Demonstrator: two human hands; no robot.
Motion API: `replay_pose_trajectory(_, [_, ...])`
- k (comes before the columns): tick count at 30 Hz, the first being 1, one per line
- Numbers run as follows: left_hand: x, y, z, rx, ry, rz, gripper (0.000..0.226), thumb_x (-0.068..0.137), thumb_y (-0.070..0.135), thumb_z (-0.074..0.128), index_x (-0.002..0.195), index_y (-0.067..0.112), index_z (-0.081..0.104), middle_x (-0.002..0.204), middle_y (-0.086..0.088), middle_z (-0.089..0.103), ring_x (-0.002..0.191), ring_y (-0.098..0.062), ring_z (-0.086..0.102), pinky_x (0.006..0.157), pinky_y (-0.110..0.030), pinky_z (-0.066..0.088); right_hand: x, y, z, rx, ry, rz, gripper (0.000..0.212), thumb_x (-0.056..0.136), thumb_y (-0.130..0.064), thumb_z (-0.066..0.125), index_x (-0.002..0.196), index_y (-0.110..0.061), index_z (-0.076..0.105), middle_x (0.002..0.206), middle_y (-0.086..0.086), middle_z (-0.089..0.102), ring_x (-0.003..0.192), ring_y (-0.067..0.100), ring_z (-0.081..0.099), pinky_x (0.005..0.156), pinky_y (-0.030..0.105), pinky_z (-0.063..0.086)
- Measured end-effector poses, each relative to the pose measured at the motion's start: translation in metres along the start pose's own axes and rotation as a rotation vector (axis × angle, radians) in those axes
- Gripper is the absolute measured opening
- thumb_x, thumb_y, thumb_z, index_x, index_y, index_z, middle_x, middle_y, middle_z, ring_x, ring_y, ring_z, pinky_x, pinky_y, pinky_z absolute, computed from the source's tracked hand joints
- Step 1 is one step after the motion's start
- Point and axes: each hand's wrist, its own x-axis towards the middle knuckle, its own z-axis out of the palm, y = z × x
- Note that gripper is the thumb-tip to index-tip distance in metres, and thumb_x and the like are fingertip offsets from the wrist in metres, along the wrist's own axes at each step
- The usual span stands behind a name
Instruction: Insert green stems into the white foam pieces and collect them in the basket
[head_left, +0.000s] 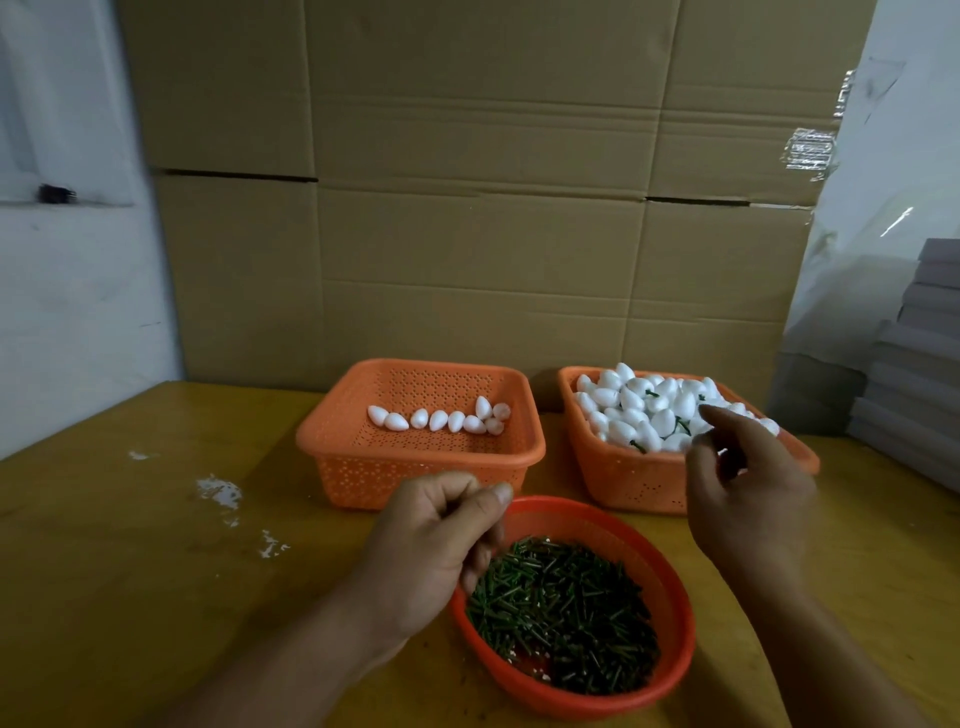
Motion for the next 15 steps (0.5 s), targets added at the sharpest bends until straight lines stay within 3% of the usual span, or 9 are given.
replay_pose_trajectory(4, [0.007, -0.001, -0.010, 0.109, 0.106, 0.035, 0.034, 0.095, 0.024, 0.063, 0.063, 0.015, 0.059, 0.060, -0.006, 0.058, 0.054, -0.017, 0.053, 0.051, -0.025, 0.046, -0.011, -0.021, -0.002, 0.086, -0.127, -0.058, 0.021, 0.091, -0.007, 0.063, 0.107, -0.014, 0.074, 0.054, -0.006, 0.056, 0.051, 0.014, 0.054, 0.049, 0.025, 0.038])
replay_pose_trajectory(7, [0.024, 0.003, -0.031, 0.253, 0.196, 0.043, 0.025, 0.095, 0.016, 0.064, 0.071, 0.020, 0.057, 0.063, 0.001, 0.063, 0.054, -0.010, 0.056, 0.050, -0.022, 0.049, -0.022, -0.034, -0.002, 0.146, -0.215, -0.138, 0.022, 0.089, -0.007, 0.064, 0.102, -0.020, 0.075, 0.047, -0.006, 0.053, 0.045, 0.014, 0.053, 0.042, 0.020, 0.036])
replay_pose_trajectory(9, [0.047, 0.008, -0.048, 0.419, 0.230, 0.062, 0.019, 0.095, 0.011, 0.063, 0.080, 0.022, 0.059, 0.066, 0.003, 0.067, 0.053, -0.006, 0.058, 0.050, -0.026, 0.050, -0.026, -0.041, -0.002, 0.170, -0.246, -0.193, 0.022, 0.088, -0.007, 0.065, 0.102, -0.021, 0.076, 0.047, -0.006, 0.054, 0.041, 0.014, 0.051, 0.041, 0.024, 0.038])
replay_pose_trajectory(11, [0.078, 0.013, -0.064, 0.600, 0.245, 0.056, 0.017, 0.095, 0.011, 0.063, 0.083, 0.024, 0.062, 0.073, 0.003, 0.070, 0.059, -0.010, 0.062, 0.059, -0.033, 0.053, -0.027, -0.046, -0.002, 0.187, -0.251, -0.240, 0.019, 0.090, -0.008, 0.066, 0.101, -0.020, 0.076, 0.048, -0.008, 0.055, 0.041, 0.012, 0.051, 0.041, 0.027, 0.040])
replay_pose_trajectory(15, [0.142, 0.012, -0.088, 0.967, 0.143, -0.093, 0.013, 0.097, 0.012, 0.059, 0.092, 0.021, 0.067, 0.098, 0.000, 0.070, 0.084, -0.018, 0.066, 0.080, -0.037, 0.057, -0.030, -0.057, -0.005, 0.233, -0.233, -0.287, 0.019, 0.086, -0.014, 0.062, 0.097, -0.017, 0.077, 0.050, -0.023, 0.051, 0.042, 0.005, 0.051, 0.045, 0.009, 0.032])
